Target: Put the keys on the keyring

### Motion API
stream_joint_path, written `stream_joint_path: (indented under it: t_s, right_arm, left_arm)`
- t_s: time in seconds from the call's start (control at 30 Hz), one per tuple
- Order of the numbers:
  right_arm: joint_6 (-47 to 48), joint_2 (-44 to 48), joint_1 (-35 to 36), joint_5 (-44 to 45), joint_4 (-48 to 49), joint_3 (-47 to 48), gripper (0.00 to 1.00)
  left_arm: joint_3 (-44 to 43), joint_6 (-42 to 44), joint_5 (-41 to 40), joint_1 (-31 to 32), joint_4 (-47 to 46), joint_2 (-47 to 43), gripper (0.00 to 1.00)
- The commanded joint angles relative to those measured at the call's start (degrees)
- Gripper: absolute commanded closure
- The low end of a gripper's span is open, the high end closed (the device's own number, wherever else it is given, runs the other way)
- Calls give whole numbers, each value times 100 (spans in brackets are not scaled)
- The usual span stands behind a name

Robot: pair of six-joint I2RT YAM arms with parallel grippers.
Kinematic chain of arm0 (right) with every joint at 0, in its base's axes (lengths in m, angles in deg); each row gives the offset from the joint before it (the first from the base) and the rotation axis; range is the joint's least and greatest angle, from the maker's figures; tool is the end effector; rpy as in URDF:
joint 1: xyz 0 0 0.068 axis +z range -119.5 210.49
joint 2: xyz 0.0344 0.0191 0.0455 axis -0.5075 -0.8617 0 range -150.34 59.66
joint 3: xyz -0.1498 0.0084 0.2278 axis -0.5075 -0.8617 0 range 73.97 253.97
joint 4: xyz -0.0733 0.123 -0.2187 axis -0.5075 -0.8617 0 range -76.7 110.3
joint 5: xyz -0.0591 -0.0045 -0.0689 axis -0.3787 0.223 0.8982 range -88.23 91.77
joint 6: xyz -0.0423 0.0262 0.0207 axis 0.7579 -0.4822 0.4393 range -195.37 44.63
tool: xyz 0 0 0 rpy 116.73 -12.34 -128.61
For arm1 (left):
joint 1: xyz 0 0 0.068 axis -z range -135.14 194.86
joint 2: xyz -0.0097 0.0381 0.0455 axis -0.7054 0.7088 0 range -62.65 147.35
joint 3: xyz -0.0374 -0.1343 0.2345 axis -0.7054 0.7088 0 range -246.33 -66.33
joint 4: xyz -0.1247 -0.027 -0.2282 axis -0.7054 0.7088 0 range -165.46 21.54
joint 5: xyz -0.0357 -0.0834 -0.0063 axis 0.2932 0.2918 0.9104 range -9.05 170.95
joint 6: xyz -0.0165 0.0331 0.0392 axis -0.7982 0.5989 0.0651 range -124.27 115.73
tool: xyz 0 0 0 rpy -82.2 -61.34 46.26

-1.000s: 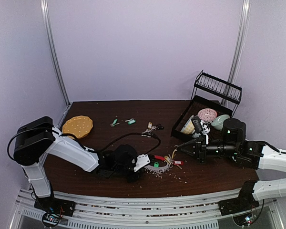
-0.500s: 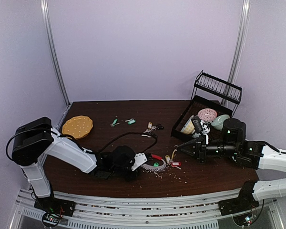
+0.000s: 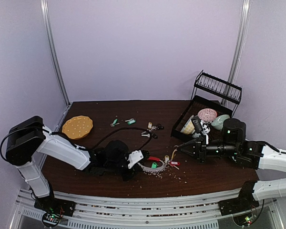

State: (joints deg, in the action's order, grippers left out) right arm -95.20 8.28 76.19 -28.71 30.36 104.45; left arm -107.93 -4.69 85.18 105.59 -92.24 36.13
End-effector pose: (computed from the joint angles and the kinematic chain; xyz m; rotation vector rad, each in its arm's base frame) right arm 0.1325 0.1617 0.2688 -0.8310 1.7327 1.2682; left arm 0.1575 -0.2865 0.1302 1.2186 2.0176 -0.6289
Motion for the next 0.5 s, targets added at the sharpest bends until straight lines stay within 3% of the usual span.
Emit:
stream_joint_path:
  t_s: [0.0, 0.07, 0.23, 0.47]
  right_arm:
    - [-47, 39, -25, -99, 199, -12, 100]
    - [-47, 38, -22, -105, 189, 4, 100]
    - [-56, 74, -22, -107, 175, -15, 100]
    - [-47, 25, -29, -135, 224, -9, 100]
  left_arm:
    - [-257, -45, 432, -87, 174, 386, 100]
    - [-372, -49, 384, -88, 325, 523, 100]
    - [-31, -208, 108, -93, -101, 209, 79]
    - [392, -226, 26, -84, -556, -34, 78]
